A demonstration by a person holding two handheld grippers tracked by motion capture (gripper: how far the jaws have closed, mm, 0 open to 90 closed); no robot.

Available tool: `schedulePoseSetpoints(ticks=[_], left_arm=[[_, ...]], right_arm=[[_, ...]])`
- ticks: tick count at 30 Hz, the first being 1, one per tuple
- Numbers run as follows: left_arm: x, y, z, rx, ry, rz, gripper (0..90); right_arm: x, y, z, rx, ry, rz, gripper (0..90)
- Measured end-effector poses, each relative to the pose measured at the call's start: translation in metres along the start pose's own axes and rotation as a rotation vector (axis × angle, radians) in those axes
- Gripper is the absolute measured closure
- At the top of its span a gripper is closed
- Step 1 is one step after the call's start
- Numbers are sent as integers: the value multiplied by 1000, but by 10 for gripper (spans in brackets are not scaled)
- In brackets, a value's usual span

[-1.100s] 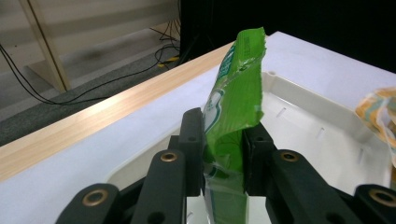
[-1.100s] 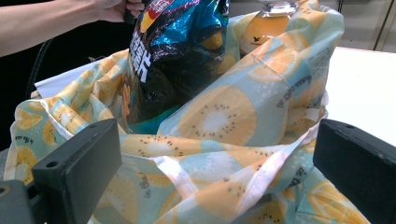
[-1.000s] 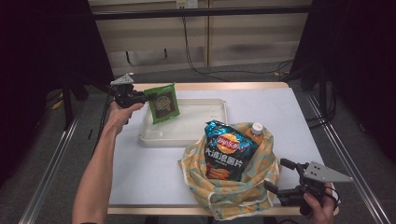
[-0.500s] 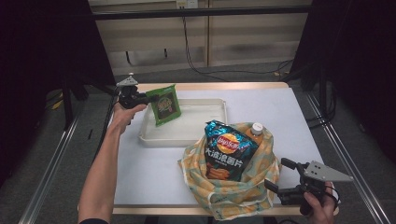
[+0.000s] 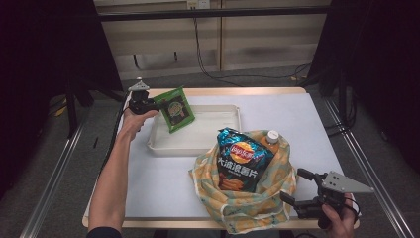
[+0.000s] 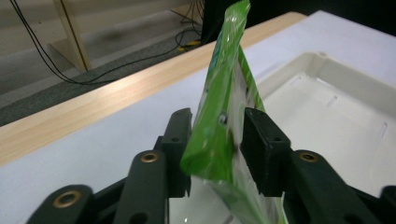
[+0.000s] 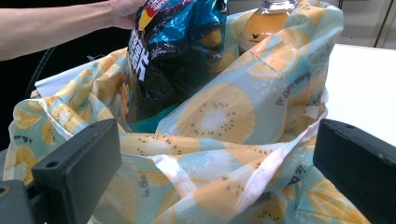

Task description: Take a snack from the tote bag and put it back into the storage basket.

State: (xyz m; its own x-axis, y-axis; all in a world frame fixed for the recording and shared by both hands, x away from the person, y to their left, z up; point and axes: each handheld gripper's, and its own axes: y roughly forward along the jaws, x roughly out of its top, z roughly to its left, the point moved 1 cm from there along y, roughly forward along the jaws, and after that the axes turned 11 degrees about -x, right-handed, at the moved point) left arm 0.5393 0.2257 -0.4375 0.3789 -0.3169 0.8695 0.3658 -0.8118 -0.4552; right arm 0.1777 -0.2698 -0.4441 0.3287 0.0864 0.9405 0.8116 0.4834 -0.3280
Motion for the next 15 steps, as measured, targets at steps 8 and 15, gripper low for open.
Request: schedulePoseSetpoints(ticks=[8, 15], left_arm=[[-2, 3, 4, 14, -50, -27, 342], [-4, -4, 7, 49, -84, -38, 209]], right_arm=[[0, 0, 1, 6, -3, -2, 5], [0, 0, 1, 13, -7, 2, 5]])
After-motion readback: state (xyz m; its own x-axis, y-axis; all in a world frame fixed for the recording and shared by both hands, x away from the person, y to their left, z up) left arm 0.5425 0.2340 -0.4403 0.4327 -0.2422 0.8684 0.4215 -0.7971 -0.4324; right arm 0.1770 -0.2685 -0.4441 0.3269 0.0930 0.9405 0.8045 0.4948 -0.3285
